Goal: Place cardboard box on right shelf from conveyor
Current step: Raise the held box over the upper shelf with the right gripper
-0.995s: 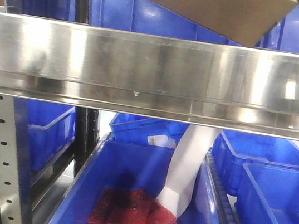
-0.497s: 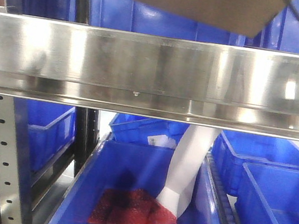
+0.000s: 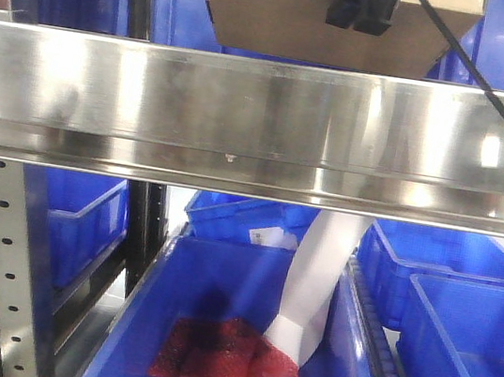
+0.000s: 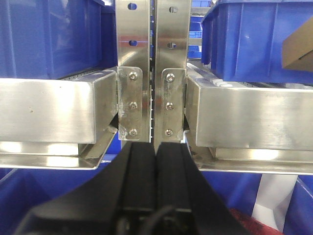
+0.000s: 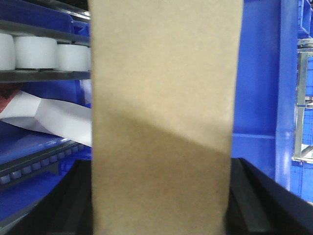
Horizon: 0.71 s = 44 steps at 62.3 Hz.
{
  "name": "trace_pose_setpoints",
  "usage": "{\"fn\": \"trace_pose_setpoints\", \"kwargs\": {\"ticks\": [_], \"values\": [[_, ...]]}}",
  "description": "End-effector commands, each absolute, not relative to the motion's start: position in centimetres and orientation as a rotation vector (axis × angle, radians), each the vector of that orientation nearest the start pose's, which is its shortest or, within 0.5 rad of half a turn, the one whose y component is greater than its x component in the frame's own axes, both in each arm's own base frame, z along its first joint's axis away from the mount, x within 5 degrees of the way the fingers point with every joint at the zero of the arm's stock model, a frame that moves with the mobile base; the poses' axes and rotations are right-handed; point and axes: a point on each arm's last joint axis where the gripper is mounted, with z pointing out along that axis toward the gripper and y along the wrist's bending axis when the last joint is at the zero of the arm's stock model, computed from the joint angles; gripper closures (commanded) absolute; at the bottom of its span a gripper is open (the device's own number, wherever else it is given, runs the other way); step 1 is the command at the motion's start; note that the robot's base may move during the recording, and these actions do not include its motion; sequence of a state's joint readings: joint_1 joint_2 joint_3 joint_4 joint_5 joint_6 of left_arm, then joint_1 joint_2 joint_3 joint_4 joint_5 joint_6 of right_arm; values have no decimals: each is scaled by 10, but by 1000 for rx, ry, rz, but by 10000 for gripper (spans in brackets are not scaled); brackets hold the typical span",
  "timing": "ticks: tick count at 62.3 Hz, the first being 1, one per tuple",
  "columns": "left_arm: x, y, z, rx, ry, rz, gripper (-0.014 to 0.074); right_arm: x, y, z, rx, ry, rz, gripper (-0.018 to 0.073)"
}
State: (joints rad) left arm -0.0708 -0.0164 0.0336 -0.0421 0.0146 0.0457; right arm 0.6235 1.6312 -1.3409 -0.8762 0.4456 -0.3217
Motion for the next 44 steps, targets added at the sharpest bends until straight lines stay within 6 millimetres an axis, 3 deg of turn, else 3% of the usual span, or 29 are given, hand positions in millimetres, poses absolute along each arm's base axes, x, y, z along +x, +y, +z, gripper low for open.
{"fn": "trace_pose_setpoints", "kwargs": {"ticks": [1,14,33,44], "values": [[55,-4,208,48,1428,-58,713,321,196,364,-1443,1365,-694,337],[55,-4,208,48,1428,-58,712,321,196,364,-1442,1362,-691,-89],[55,-4,208,48,1428,-58,712,321,195,364,-1433,1385,-693,-76],[55,-4,208,48,1428,-58,712,308,196,371,-1414,1431,-697,-76]]}}
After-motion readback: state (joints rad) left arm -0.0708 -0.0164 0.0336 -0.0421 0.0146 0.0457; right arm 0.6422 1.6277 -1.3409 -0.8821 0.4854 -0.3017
